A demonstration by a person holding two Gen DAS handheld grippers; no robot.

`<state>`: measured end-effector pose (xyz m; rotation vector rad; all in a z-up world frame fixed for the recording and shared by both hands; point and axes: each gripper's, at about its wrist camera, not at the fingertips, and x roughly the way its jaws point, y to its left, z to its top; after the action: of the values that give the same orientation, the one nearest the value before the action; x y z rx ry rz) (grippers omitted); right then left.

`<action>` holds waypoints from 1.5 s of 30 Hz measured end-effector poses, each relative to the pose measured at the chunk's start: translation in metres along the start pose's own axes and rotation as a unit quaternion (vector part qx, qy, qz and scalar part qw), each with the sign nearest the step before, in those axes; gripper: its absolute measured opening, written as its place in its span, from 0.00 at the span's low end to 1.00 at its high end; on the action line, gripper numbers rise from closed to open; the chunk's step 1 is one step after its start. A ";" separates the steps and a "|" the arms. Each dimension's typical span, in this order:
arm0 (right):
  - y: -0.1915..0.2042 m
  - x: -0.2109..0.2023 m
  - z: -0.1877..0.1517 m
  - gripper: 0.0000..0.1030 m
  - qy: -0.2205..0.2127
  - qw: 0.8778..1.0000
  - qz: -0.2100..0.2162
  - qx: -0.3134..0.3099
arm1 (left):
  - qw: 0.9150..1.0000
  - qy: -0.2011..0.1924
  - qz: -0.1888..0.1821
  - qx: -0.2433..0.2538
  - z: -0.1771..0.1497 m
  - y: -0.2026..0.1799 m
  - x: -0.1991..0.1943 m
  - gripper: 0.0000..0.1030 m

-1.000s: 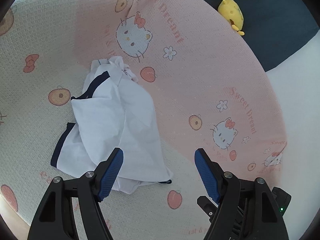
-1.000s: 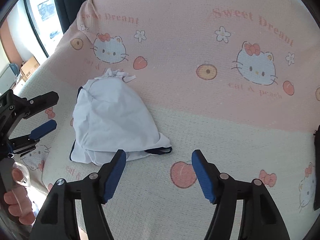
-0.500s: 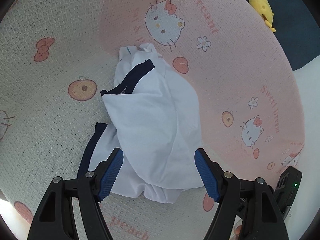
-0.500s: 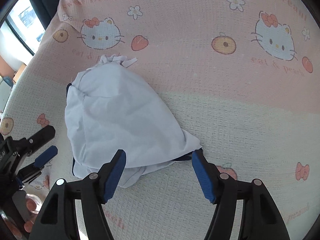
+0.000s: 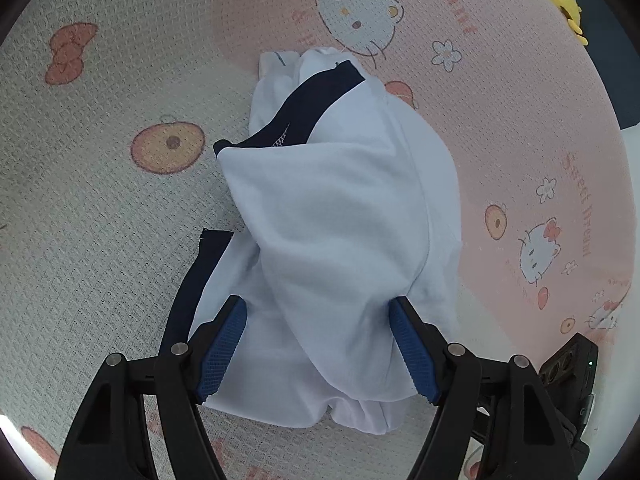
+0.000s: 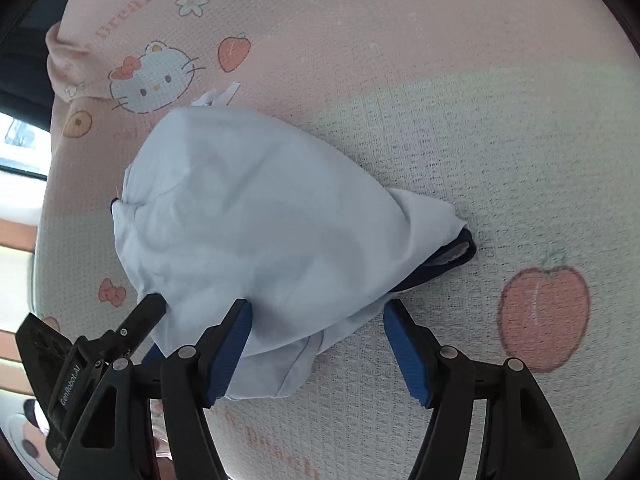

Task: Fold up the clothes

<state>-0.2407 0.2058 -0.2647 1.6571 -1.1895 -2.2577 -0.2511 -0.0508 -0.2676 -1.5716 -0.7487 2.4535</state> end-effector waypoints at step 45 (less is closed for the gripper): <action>0.091 -0.070 0.000 0.07 -0.182 0.947 -0.102 -0.243 | 0.991 -0.070 -0.011 0.114 -0.042 -0.083 -0.059 0.14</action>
<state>-0.2443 0.1772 -0.1534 1.2556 -0.4417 -2.7735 -0.2001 0.0142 -0.1943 -1.3155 -0.4794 2.5486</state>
